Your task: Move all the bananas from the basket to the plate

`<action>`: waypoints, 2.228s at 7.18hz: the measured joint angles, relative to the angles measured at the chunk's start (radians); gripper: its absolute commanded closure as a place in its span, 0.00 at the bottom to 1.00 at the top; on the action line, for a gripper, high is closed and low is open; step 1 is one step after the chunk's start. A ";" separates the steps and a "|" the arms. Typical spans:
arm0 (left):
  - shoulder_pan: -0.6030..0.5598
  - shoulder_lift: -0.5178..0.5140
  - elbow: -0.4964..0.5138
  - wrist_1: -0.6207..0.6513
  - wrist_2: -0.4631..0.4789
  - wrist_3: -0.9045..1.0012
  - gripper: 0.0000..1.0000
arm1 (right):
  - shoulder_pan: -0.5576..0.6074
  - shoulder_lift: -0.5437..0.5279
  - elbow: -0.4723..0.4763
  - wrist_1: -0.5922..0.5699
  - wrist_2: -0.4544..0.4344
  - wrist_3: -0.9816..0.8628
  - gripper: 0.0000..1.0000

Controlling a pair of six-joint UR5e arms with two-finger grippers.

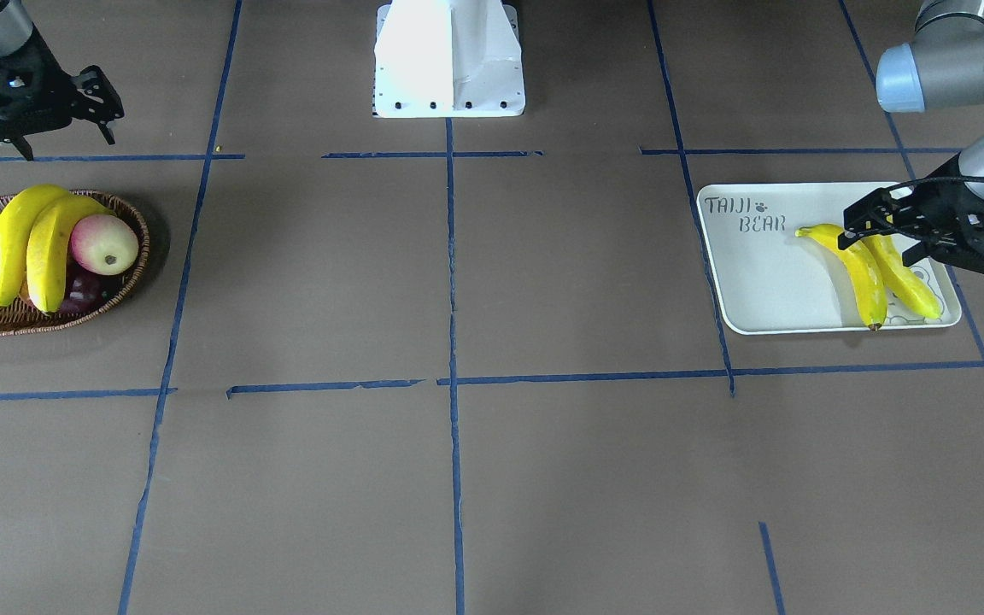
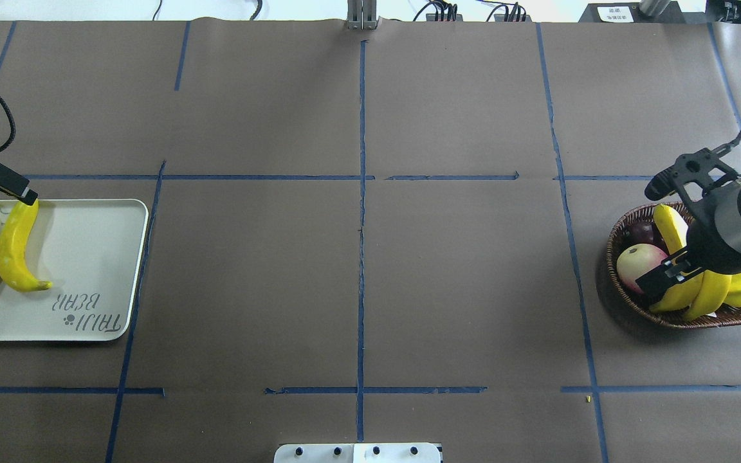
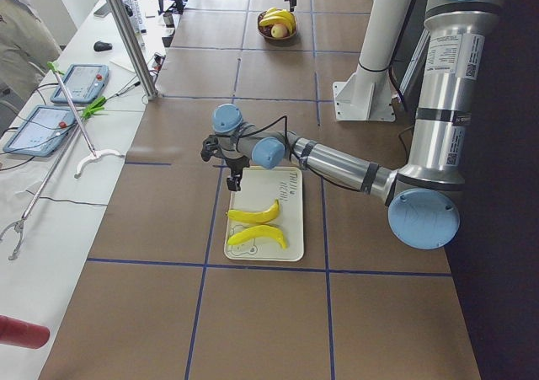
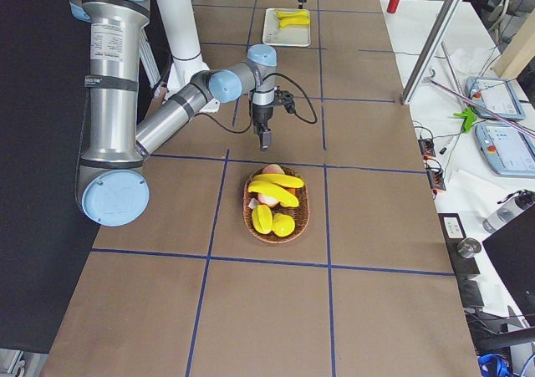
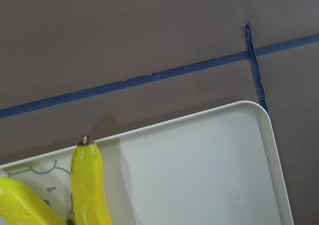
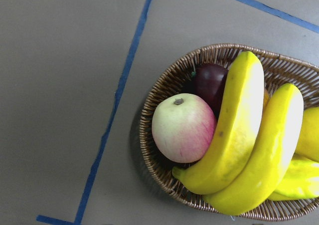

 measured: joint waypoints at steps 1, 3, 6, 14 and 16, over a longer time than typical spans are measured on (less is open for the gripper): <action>0.001 0.000 -0.001 -0.001 0.000 0.000 0.01 | 0.041 -0.019 -0.003 0.000 0.032 0.007 0.06; 0.001 0.000 -0.001 -0.001 0.000 0.000 0.01 | 0.091 -0.066 -0.012 0.052 0.071 0.009 0.06; 0.002 0.001 -0.002 -0.002 0.001 0.000 0.01 | 0.147 -0.188 -0.141 0.410 0.130 0.078 0.14; 0.003 0.007 -0.015 -0.002 0.001 0.000 0.01 | 0.124 -0.223 -0.401 0.820 0.132 0.383 0.33; 0.003 0.009 -0.016 -0.002 0.001 0.000 0.01 | 0.100 -0.217 -0.408 0.820 0.127 0.387 0.33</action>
